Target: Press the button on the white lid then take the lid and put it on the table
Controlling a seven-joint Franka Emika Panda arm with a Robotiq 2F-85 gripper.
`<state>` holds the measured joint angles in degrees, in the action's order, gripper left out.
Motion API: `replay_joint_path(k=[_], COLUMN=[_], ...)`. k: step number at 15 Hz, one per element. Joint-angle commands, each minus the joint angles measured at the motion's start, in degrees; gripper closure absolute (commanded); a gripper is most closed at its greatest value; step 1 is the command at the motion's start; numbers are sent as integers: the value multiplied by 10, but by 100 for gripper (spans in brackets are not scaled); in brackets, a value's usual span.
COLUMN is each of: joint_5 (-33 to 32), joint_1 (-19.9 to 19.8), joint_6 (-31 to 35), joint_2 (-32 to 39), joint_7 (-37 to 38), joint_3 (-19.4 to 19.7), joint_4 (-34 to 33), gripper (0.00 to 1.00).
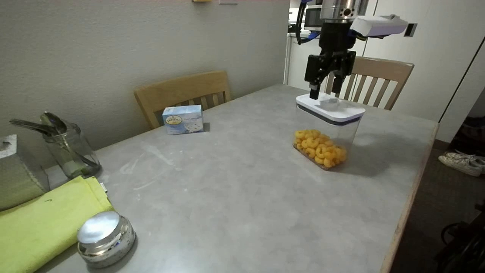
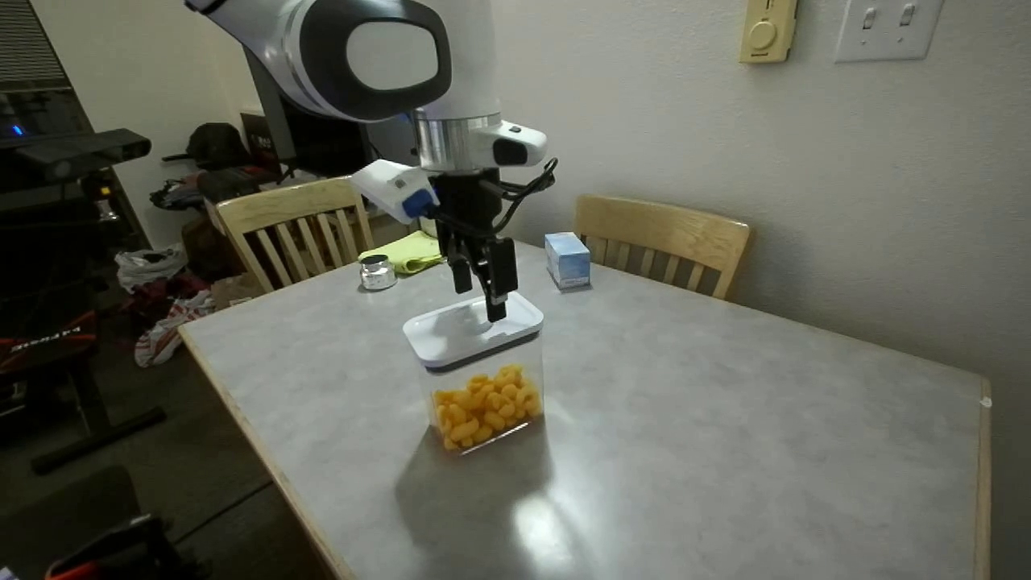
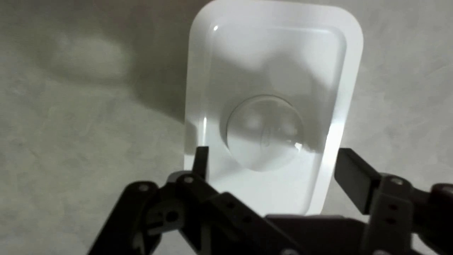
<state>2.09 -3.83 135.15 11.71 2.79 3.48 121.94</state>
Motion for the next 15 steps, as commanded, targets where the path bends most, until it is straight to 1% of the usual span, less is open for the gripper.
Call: replay_joint_path(k=[1,2,4,5,6,8,9,10,11,12,13,15], joint_5=[26,30,42,48,53,58,60,60,59,59,59,58], joint_1=[-12,-14,-18,-20,-21,-23,-23,-23,-23,-23,-23,-23], joint_6=[15,16,16,16,17,17,17,16,16,16,17,17], joint_2=[8,10,14,16,19,22,23,23,23,23,23,22], joint_7=[-29,-34,-44,-49,-53,-58,-59,-60,-61,-61,-61,-60], joint_3=[0,-1,-1,-2,-2,-2,-3,-3,-3,-3,-3,-2], joint_4=[2,2,1,1,0,-1,-1,-1,-2,-2,-2,-3], gripper=[0,0,7,8,13,17,23,26,45,52,61,73])
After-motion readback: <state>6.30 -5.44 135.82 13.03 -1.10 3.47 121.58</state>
